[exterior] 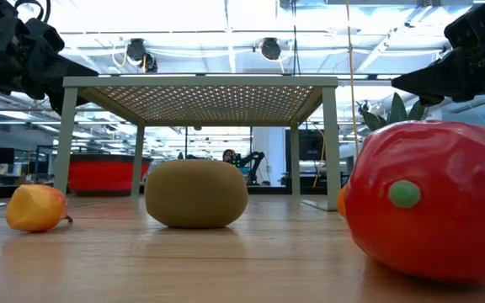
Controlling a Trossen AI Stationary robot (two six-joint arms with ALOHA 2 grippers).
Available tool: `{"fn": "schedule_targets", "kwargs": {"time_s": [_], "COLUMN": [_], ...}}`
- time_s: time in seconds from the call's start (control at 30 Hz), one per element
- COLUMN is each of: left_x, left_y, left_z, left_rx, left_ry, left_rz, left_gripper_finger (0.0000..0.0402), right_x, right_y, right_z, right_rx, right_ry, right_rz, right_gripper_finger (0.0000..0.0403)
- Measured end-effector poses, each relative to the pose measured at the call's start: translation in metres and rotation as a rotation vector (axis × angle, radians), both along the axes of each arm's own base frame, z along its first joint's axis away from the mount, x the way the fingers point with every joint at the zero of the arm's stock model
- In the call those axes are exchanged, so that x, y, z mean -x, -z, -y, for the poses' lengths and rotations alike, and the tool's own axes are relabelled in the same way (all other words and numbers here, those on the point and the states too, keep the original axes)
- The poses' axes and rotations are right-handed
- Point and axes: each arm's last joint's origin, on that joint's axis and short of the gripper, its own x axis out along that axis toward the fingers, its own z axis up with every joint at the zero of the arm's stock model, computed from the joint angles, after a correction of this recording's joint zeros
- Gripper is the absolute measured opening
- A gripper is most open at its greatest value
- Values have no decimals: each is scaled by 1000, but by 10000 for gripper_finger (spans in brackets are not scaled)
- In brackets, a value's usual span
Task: Pick & Place Fruit
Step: Put the strainer bowl on the shelf
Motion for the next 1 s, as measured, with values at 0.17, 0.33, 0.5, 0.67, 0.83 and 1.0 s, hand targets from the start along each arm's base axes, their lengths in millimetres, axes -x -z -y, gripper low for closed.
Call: {"fn": "schedule_targets", "kwargs": {"time_s": [0.17,0.33,0.5,0.67,0.83,1.0], "left_x": [1,9,19,13,-13,-41], "left_y": [-14,-43,-77,-107,-135,-161], "left_z": [0,-1,-3,-6,-12,-23], "left_rx": [13,-39,-55,-82,-34,-40], "left_ry": [-19,-83,-216,-289,-334,-375], "left_rz": [132,209,260,150,16,-113], "left_gripper_finger": [251,251,251,251,251,251], "right_x": [0,0,0,0,0,0], "right_y": [0,0,0,0,0,-4], "right_z": [0,0,0,0,0,0], "right_rx": [0,0,1,2,2,-6], "right_ry": [0,0,0,0,1,1], "right_rz": [0,0,0,1,3,36], "right_gripper_finger": [4,4,4,4,4,4]}}
